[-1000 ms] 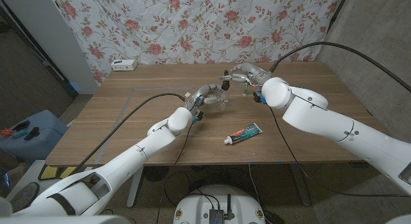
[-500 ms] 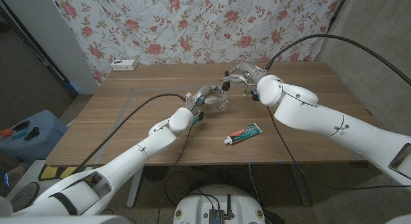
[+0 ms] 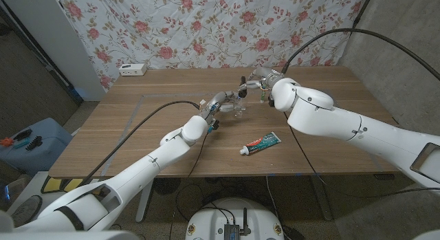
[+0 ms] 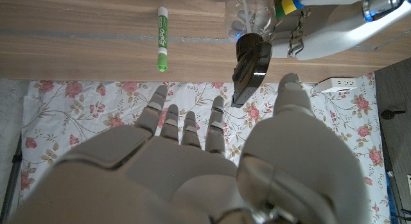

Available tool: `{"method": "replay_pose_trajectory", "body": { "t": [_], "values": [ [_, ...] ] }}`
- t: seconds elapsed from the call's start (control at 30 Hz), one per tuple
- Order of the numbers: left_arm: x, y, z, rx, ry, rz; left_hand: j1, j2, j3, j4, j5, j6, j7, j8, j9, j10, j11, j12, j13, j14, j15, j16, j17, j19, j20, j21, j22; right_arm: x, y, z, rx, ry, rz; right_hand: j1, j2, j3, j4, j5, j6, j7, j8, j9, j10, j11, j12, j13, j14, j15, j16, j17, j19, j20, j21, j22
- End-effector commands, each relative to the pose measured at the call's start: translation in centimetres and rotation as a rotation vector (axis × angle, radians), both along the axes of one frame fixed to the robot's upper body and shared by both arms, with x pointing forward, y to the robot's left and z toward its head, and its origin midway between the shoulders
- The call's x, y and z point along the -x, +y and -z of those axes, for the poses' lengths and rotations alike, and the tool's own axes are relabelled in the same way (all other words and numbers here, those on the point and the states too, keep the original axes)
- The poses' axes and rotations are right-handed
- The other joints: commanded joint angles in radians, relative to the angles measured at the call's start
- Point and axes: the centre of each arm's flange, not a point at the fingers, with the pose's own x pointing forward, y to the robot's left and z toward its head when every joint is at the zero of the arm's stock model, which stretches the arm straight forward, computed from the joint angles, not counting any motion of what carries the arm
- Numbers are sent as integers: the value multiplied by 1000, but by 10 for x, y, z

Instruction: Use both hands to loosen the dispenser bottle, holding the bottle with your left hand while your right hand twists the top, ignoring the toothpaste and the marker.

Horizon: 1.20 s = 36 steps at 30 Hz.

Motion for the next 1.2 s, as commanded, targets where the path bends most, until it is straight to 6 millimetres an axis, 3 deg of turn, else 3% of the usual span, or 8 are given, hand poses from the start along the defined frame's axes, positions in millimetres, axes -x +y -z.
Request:
{"method": "replay_pose_trajectory", "body": {
  "t": [0.03, 0.57, 1.2],
  "values": [
    [0, -2, 1, 3, 4, 4, -9, 91, 38, 30, 11, 51, -14, 9, 1, 63, -44, 10, 95, 12, -108, 6, 4, 11, -43, -3, 0, -2, 2, 2, 16, 9, 30, 23, -1, 15, -5, 8, 19, -2, 13, 7, -3, 7, 6, 5, 0, 3, 5, 1, 8, -4, 7, 2],
    [1, -1, 5, 8, 7, 11, -9, 93, 42, 27, 12, 58, -17, 14, 0, 72, -43, 11, 98, 16, -110, 4, 6, 11, -45, -3, 0, -5, 7, 3, 32, -7, 40, 80, -9, 43, -5, 11, 47, -12, 36, 17, 14, 2, 13, 5, 15, 1, 9, 1, 21, -7, 9, 2],
    [0, -2, 5, 5, 10, 22, -11, 94, 45, 27, 12, 57, -15, 15, -1, 72, -44, 9, 100, 19, -108, 1, 6, 11, -45, -3, 0, -7, 9, 3, 37, -17, 36, 148, -5, 84, -1, 11, 100, -57, 71, 31, 30, -4, 15, 6, 33, 0, 11, 2, 44, -12, 11, 2]
  ]
}}
